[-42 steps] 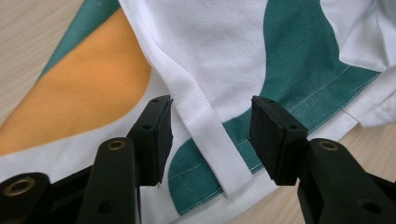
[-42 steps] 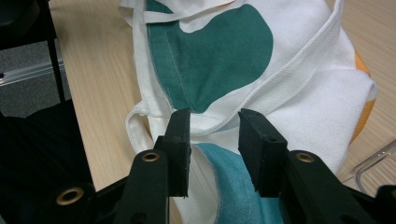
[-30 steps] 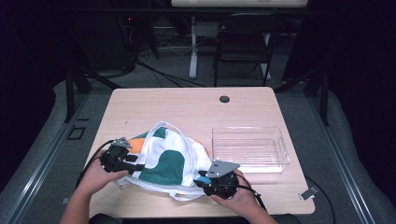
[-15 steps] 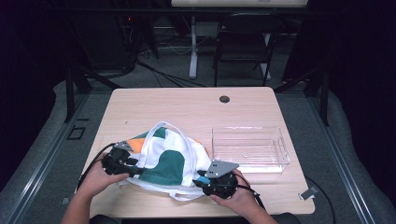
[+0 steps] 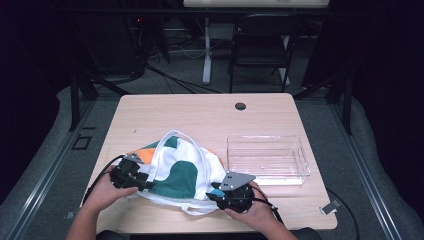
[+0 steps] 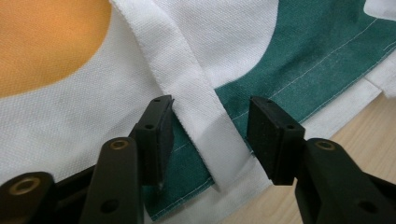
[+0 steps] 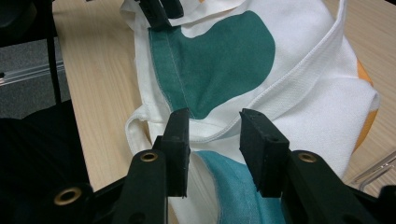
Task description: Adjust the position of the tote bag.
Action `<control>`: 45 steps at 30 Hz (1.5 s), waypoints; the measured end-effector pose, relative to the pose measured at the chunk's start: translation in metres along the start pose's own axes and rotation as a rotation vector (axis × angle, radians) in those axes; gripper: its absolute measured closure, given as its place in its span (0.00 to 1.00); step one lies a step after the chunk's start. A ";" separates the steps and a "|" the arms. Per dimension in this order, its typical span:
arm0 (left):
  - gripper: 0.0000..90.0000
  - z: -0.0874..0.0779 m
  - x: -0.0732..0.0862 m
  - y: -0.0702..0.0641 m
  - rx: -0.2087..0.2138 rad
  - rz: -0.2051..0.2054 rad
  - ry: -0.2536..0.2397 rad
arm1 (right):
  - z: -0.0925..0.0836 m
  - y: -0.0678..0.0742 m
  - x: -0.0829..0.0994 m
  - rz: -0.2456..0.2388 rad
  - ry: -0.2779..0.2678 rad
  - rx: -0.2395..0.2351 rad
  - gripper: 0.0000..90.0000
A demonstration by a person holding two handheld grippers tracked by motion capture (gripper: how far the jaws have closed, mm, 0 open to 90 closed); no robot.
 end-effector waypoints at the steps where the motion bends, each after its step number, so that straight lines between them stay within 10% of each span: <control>1: 0.59 0.000 0.000 0.000 0.005 -0.002 0.000 | 0.000 0.000 0.000 0.000 0.000 0.000 0.70; 26: 1.00 -0.009 -0.003 -0.003 -0.042 0.038 -0.032 | 0.001 0.001 0.000 -0.001 0.003 -0.004 0.70; 38: 0.99 -0.011 -0.003 -0.001 -0.038 0.012 -0.039 | 0.001 0.001 0.000 0.001 -0.003 -0.004 0.70; 45: 0.72 -0.007 -0.005 0.004 -0.064 -0.037 -0.092 | 0.001 0.001 0.000 -0.003 -0.002 -0.001 0.70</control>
Point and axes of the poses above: each handheld gripper's, and its own axes: z roughly forward along the jaws, x roughly out of its underside, y roughly to its left, the point moved 1 cm from there along z, roughly forward along the jaws, and after that the axes turned 12 degrees about -y, right-handed, at the moved point
